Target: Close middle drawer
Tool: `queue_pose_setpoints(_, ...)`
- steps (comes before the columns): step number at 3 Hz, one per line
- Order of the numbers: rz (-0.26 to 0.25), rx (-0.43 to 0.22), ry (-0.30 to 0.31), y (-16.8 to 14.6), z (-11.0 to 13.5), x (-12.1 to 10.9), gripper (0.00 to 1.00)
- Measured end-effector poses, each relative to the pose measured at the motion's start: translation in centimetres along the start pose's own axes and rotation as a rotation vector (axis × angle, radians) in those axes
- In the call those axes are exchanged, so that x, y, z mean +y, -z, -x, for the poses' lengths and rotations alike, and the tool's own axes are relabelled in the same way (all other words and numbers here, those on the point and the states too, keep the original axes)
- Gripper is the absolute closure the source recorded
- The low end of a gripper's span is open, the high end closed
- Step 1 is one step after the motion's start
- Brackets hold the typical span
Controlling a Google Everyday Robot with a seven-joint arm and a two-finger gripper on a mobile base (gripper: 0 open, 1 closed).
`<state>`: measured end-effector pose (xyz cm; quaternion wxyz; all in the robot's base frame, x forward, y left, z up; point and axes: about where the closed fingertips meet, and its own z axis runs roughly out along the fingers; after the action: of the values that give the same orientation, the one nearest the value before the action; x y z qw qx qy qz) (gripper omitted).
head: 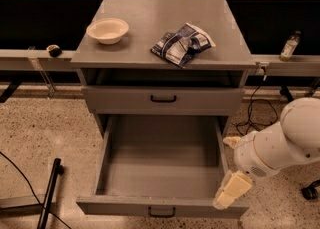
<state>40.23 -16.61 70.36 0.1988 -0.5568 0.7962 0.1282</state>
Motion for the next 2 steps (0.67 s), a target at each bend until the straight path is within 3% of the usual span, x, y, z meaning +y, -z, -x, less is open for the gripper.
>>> queue_pose_setpoints(1, 0.048, 0.001, 0.007, -1.9, -0.2, 0.5, 0.0)
queue_pose_setpoints(2, 0.128, -0.009, 0.023, -6.2, -0.8, 2.3, 0.0)
